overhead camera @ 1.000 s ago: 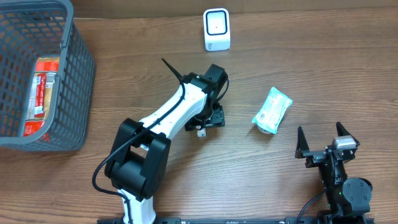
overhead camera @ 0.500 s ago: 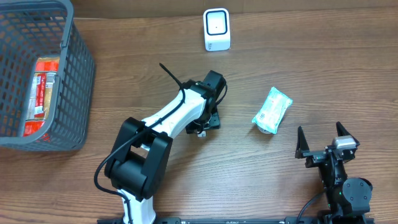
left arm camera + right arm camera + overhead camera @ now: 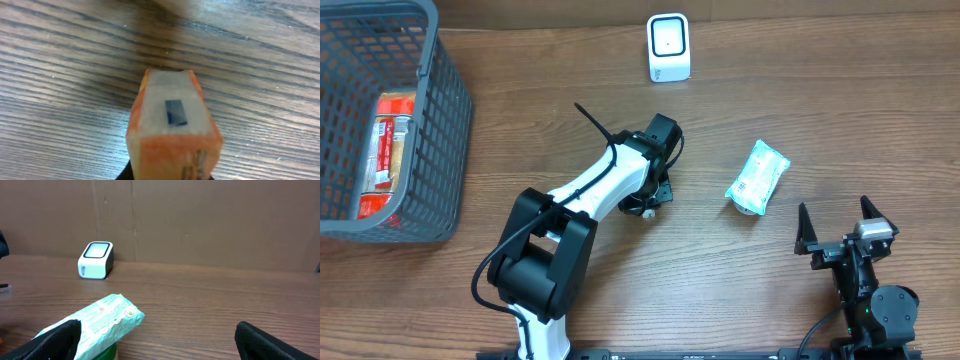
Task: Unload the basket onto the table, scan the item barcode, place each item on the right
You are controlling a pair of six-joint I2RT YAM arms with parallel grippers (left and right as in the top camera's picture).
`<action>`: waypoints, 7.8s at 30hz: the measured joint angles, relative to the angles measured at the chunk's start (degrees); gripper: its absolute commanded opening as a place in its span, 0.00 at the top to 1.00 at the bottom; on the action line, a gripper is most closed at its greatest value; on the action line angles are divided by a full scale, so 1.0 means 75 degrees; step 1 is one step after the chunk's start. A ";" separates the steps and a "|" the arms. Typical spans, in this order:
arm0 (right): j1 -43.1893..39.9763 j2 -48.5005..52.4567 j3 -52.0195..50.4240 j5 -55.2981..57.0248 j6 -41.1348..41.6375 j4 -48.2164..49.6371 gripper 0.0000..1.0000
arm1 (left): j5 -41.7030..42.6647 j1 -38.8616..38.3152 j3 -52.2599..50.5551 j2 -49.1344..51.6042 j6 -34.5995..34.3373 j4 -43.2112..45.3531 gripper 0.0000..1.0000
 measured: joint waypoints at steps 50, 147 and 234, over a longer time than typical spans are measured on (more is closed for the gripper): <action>0.0000 0.0000 0.0000 -0.0003 0.0000 0.0000 0.00 | 0.0612 0.0207 0.3185 -0.0685 0.2355 -0.0860 0.12; 0.0000 0.0000 0.0000 -0.0003 0.0003 0.0003 0.00 | 0.4223 -0.1043 0.3162 0.1049 0.4567 0.0481 0.96; 0.0000 0.0000 0.0000 -0.0003 0.0000 0.0000 0.00 | 0.0044 0.0087 0.1480 -0.0985 0.1061 -0.0895 0.44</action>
